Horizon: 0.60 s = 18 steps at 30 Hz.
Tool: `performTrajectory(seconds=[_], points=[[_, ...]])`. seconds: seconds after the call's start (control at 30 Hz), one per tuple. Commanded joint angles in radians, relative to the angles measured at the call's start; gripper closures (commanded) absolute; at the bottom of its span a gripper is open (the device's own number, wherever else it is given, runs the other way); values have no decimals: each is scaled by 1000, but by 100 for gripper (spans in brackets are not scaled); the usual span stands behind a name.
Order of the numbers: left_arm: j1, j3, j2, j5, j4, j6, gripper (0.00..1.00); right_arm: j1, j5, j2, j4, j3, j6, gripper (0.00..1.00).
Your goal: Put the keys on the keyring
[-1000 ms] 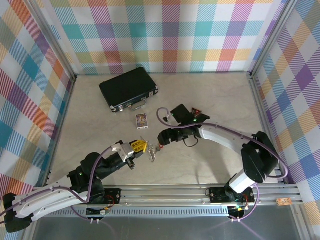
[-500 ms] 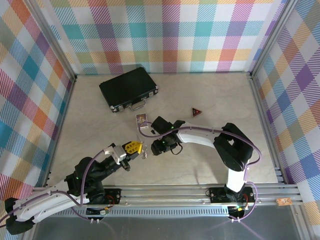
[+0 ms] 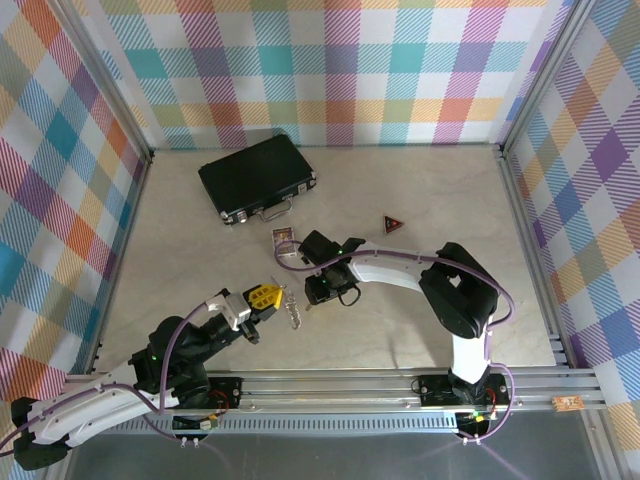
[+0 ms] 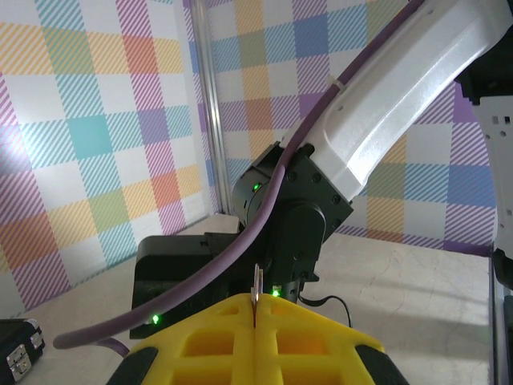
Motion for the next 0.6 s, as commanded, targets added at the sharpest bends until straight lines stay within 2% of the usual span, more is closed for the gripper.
performTrajectory(seconds=[0.0, 0.4, 0.57], points=[[-4, -7, -18, -9, 26, -5, 100, 3, 15, 14, -24, 33, -4, 63], [-4, -2, 7, 1, 39, -5, 100, 7, 39, 26, -47, 48, -13, 74], [-3, -7, 9, 1, 46, -6, 100, 9, 36, 32, -47, 53, -13, 75]])
